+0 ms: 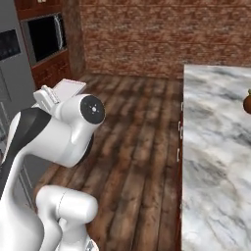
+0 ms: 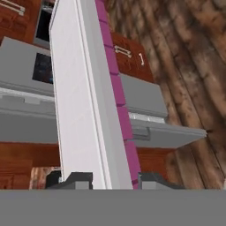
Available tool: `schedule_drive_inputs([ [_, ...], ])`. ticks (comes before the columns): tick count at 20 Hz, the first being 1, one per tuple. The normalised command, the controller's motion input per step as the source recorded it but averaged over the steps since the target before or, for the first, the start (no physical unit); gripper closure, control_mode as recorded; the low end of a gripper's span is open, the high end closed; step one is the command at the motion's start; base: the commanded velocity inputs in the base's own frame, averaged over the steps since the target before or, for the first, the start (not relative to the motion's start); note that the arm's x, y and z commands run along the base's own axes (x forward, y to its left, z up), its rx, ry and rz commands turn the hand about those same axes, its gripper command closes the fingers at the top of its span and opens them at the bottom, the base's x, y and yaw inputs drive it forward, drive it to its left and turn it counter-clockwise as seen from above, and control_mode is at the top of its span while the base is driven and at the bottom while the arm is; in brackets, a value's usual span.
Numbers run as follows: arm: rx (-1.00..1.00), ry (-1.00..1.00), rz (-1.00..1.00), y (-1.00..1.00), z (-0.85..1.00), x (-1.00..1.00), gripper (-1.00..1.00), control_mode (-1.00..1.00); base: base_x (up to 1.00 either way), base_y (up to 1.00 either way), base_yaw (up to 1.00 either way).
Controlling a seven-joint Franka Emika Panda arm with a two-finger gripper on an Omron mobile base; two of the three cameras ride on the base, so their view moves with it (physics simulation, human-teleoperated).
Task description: The ice cube tray has been filled with water. Take the tray and place it in the freezer to make ice. Close the freezer door after placing the tray.
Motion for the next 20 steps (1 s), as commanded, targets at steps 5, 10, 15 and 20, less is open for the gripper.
schedule_drive_inputs([
  [5, 0.0, 0.0, 0.0, 0.0, 0.0, 0.0, 1.0, 1.0, 0.96, 0.0, 0.0],
  [10, 0.0, 0.0, 0.0, 0.0, 0.0, 0.0, 1.0, 1.0, 0.88, 0.0, 0.02],
  [15, 0.0, 0.0, 0.0, 0.0, 0.0, 0.0, 1.0, 1.0, 0.68, -0.05, 0.27],
  [20, 0.0, 0.0, 0.0, 0.0, 0.0, 0.0, 1.0, 1.0, 0.44, -0.27, 0.51],
])
